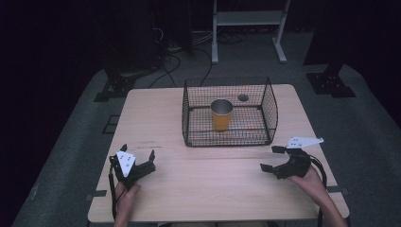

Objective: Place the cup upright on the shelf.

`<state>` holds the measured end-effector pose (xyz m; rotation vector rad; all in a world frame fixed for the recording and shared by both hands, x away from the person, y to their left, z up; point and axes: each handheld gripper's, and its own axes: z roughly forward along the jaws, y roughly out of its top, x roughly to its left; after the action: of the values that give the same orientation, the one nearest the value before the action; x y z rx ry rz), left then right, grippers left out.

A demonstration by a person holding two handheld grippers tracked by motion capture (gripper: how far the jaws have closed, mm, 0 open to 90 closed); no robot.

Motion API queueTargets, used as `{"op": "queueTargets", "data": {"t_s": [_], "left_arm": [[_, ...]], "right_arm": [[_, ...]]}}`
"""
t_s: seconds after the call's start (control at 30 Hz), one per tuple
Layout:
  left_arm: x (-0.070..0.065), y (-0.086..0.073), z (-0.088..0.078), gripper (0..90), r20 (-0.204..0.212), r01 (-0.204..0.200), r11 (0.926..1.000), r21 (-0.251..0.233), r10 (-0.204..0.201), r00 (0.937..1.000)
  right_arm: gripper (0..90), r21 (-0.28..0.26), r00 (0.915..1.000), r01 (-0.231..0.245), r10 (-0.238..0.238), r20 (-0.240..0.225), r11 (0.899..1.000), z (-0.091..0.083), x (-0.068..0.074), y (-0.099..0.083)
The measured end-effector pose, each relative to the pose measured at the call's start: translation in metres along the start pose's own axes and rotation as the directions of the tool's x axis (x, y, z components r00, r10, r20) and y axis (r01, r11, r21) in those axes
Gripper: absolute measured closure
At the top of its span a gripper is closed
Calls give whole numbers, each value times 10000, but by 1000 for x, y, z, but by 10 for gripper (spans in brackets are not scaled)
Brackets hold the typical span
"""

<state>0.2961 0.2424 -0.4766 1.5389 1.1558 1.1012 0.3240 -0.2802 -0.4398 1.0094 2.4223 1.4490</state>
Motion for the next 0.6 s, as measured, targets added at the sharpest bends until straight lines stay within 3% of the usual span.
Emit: {"op": "queueTargets", "data": {"t_s": [0.33, 0.6], "left_arm": [[0, 0, 0, 8, 3, -10, 10000, 0, 10, 10000], [0, 0, 0, 8, -4, -7, 10000, 3, 7, 10000]], "right_arm": [[20, -144, 9999, -7, 8, 138, 9999, -5, 6, -14], [20, -666, 9997, -213, 223, 142, 9976, -7, 16, -29]]}}
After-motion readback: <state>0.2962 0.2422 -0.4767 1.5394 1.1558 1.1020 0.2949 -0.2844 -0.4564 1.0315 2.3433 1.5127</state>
